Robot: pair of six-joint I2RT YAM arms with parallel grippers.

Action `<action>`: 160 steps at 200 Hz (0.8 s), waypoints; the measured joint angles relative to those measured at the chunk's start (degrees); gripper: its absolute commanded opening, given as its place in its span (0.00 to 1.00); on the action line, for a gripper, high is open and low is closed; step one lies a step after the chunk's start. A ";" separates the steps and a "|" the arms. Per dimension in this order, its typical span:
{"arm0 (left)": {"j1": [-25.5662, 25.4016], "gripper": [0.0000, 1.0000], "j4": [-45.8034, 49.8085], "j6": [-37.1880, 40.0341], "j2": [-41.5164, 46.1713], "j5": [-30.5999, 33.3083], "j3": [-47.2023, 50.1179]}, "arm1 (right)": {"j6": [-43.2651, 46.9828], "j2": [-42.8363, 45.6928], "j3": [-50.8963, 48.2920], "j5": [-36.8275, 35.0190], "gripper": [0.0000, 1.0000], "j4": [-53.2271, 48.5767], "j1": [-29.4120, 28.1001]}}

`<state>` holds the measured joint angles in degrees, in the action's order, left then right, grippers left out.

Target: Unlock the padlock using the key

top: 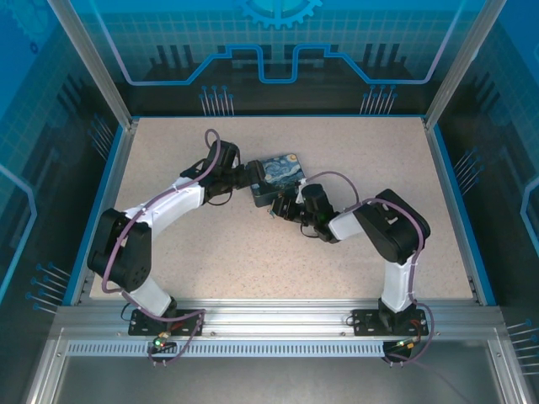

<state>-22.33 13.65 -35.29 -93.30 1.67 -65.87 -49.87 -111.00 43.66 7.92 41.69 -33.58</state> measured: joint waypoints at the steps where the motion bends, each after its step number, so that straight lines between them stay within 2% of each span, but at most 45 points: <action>1: 0.00 0.99 0.00 -0.02 -0.02 0.00 0.00 | 0.04 -0.04 0.07 -0.02 0.38 0.00 -0.04; 18: 0.02 0.99 -0.02 -0.44 -0.44 -0.04 -0.50 | 0.59 -0.59 0.46 -0.48 0.35 0.33 -0.24; 39: 0.11 0.99 0.00 -0.72 -0.63 -0.39 -0.57 | 1.31 -1.11 0.59 -1.27 0.27 0.72 -0.28; 55: 0.15 0.99 0.00 -0.76 -0.70 -0.48 -0.70 | 1.42 -1.51 0.59 -1.92 0.27 1.16 -0.39; 74: 0.22 0.99 0.00 -0.76 -0.85 -0.63 -0.98 | 0.68 -1.49 0.50 -2.21 0.38 1.55 -0.46; 93: 0.31 0.99 0.00 -0.76 -0.87 -0.66 -1.18 | 0.55 -1.05 -0.24 -3.19 0.41 2.84 -0.92; 133: 0.44 0.99 0.02 -0.76 -0.87 -0.66 -1.18 | 0.31 0.68 -1.99 -5.25 0.67 4.31 -1.25; 160: 0.44 0.99 0.02 -0.76 -0.87 -0.66 -1.20 | 1.05 0.55 -1.14 -5.18 0.68 4.22 -1.29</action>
<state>-21.89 13.67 -36.05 -94.17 1.02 -67.07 -48.82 -110.45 42.52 2.74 45.91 -34.87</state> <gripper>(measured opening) 0.988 0.680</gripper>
